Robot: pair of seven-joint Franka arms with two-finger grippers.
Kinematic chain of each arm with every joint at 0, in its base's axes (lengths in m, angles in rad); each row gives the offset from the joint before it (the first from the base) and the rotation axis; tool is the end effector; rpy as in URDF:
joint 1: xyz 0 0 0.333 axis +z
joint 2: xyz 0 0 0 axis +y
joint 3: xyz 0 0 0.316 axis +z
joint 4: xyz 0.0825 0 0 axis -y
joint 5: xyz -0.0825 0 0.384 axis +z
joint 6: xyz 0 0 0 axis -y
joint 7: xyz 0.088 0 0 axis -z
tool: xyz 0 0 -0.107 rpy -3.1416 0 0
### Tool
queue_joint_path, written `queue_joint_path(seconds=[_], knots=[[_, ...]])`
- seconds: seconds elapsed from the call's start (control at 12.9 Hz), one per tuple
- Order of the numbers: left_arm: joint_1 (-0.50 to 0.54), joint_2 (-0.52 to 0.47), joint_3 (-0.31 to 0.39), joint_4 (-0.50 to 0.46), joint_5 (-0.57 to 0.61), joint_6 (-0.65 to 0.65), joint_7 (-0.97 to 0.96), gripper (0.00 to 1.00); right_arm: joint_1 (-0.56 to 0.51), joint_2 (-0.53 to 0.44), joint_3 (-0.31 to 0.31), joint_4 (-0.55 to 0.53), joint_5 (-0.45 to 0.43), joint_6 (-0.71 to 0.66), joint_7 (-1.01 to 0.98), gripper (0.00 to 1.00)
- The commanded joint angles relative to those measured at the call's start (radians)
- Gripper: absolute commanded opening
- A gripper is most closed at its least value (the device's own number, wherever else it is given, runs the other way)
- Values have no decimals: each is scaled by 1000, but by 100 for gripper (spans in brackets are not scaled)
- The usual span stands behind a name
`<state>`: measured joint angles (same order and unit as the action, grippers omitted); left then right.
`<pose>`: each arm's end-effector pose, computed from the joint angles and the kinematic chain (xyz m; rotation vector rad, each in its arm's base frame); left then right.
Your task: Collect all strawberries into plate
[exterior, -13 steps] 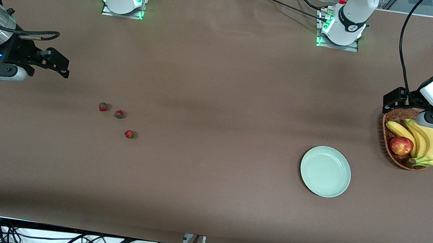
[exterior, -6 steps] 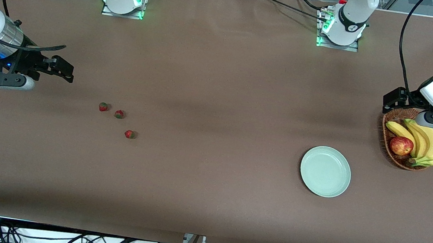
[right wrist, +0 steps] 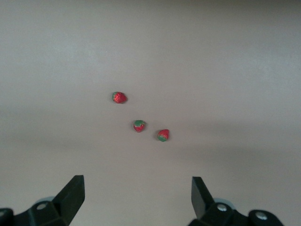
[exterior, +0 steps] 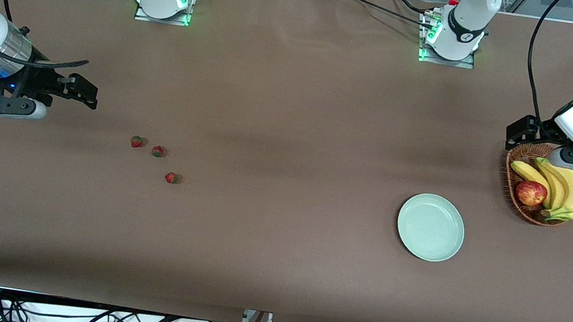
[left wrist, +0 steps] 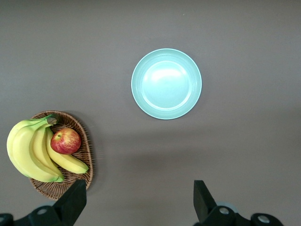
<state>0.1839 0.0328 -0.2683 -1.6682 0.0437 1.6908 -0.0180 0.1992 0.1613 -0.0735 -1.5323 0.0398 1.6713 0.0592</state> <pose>0.5694 -0.0418 0.5709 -3.1045 0.1114 0.0112 0.6032 0.0834 0.5578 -3.1142 -0.0980 0.0379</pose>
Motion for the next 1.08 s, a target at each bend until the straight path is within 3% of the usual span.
queue_joint_path(seconds=[0.0,0.31,0.62,1.01], knots=[[0,2,-6,16,-8,-5,23,100,0,-8,6,-11,-14,-8,-2,100],[-1,9,-12,28,-18,-72,33,100,17,78,9,-9,-35,-36,-10,100],[0,123,-37,35,-21,-39,27,100,23,148,9,-3,-24,-65,-12,100],[-20,153,-57,35,-31,-37,36,100,45,282,11,-11,-14,2,-1,99]])
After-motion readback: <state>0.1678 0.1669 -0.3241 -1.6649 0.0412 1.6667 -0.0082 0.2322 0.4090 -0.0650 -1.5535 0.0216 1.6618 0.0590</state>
